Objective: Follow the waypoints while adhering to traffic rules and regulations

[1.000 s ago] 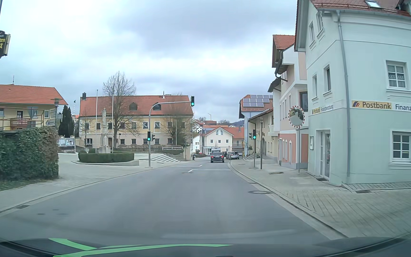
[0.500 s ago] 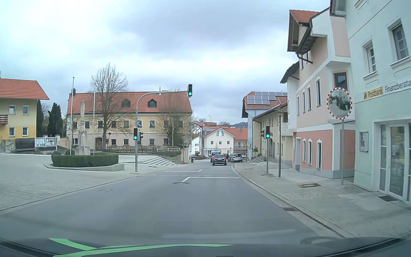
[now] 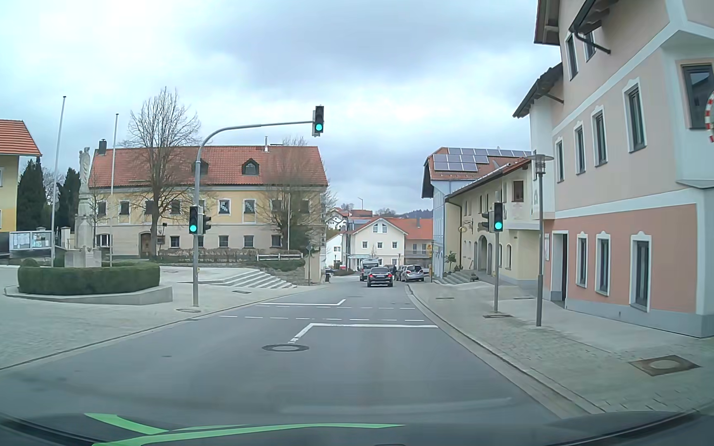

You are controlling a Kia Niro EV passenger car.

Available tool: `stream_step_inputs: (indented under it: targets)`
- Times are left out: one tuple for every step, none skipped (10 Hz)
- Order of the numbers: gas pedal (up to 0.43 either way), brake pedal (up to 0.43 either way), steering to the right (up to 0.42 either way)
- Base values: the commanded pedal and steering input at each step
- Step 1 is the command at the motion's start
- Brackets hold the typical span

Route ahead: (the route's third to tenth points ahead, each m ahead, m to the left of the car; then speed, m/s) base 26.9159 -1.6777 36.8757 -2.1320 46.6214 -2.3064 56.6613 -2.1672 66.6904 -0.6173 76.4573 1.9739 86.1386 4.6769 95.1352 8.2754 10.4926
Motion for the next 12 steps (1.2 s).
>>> stream_step_inputs:
  targets:
    - [0.0,0.116,0.01]
    - [0.0,0.116,0.01]
    - [0.0,0.116,0.01]
    - [0.0,0.116,0.009]
    - [0.0,0.11,0.01]
    - [0.0,0.11,0.013]
    - [0.0,0.11,0.014]
    - [0.0,0.104,0.016]
    - [0.0,0.104,0.017]
    - [0.0,0.11,0.017]
    - [0.0,0.098,0.019]
    - [0.0,0.104,0.02]
